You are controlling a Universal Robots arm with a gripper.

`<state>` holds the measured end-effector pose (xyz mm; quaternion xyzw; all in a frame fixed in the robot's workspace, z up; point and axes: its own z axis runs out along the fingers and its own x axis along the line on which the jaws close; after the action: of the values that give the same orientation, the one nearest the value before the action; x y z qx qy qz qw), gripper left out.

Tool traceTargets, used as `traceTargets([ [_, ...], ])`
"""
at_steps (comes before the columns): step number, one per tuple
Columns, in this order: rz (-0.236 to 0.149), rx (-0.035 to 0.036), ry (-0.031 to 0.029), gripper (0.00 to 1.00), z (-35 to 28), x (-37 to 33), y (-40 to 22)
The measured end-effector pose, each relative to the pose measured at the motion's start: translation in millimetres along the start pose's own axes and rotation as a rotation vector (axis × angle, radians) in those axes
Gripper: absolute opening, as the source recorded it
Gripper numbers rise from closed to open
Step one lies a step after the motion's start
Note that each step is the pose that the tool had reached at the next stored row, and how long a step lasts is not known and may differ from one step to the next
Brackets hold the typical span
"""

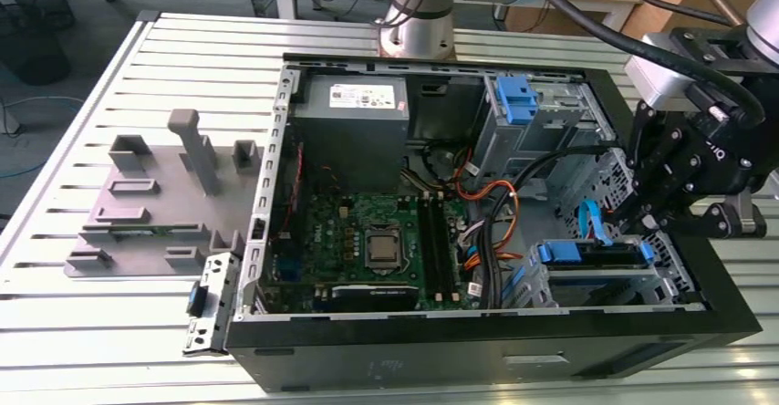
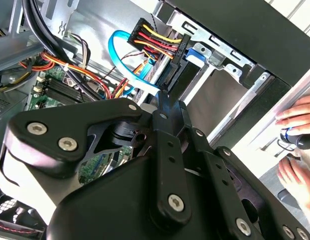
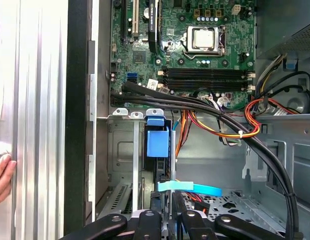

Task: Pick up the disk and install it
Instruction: 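Insert the second disk wire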

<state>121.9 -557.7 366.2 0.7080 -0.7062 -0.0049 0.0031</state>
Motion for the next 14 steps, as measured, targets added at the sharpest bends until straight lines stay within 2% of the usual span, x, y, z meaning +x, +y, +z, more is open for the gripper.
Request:
traceTargets([
  [4,0.0,0.0001,0.0,0.24,-2.6,0.0,0.0],
  [14,0.0,0.0,0.0,0.24,-2.9,-0.1,-0.1],
])
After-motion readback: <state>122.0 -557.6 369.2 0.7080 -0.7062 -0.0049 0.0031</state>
